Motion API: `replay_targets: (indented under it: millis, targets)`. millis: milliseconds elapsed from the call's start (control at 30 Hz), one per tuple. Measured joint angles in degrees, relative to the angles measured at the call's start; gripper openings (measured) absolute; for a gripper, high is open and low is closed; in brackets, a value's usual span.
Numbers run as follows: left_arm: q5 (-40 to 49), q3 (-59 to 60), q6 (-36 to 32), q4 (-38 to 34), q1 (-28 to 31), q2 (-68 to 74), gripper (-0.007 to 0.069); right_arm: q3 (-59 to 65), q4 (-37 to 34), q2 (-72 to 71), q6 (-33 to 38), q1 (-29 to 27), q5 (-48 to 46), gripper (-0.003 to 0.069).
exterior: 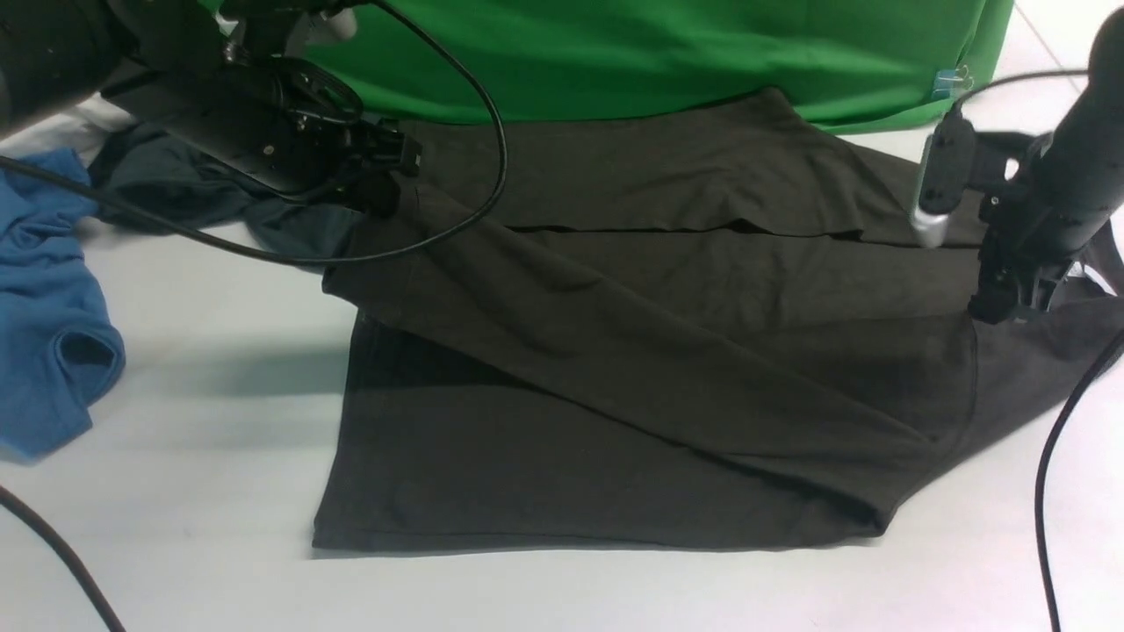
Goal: Fold a long-sleeved shirt on a white desktop.
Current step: 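Fold the left side of the black T-shirt inward over its body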
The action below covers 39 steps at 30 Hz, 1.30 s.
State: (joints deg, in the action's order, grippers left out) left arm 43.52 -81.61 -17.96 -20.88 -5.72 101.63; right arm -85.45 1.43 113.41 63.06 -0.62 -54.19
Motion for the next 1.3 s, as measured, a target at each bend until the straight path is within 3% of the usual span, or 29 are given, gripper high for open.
replay_targets:
  millis: [300,400,467,533,567,633,867,1067,1300]
  targets:
    - [-0.19,0.0,-0.18,0.0,0.0,0.0,0.0057,0.0,-0.08,4.97,2.9,-0.82,4.05,0.0455]
    - [-0.19,0.0,-0.18,0.0,0.0,0.0,0.0057,0.0,-0.22,5.95,3.13,-0.82,3.87,0.0379]
    - [-0.42,0.0,-0.25,0.0,0.0,0.0,0.0057,0.0,-0.41,6.0,3.21,-0.82,3.67,0.0218]
    - [-0.58,0.0,-0.25,0.0,0.0,0.0,0.0057,0.0,-0.42,6.0,3.28,-0.82,3.66,0.0148]
    - [-0.71,0.0,-0.25,0.0,0.0,0.0,0.0057,0.0,-0.42,6.0,3.34,-0.82,3.48,0.0069]
    - [-0.73,0.0,-0.25,0.0,0.0,0.0,0.0057,0.0,-0.42,6.0,3.34,-0.82,3.24,0.0046]
    - [-0.78,0.0,-0.25,0.0,0.0,0.0,0.0057,0.0,-0.42,2.54,3.73,-0.82,1.15,0.0041]
    - [-0.78,0.0,-0.38,-0.06,0.0,0.0,0.0057,0.0,-1.43,-1.6,3.7,-0.82,-6.03,0.004]
    - [0.33,-0.06,-2.86,-4.97,0.0,-0.26,0.0057,0.99,-3.13,-4.51,1.07,-3.21,-12.94,0.0039]
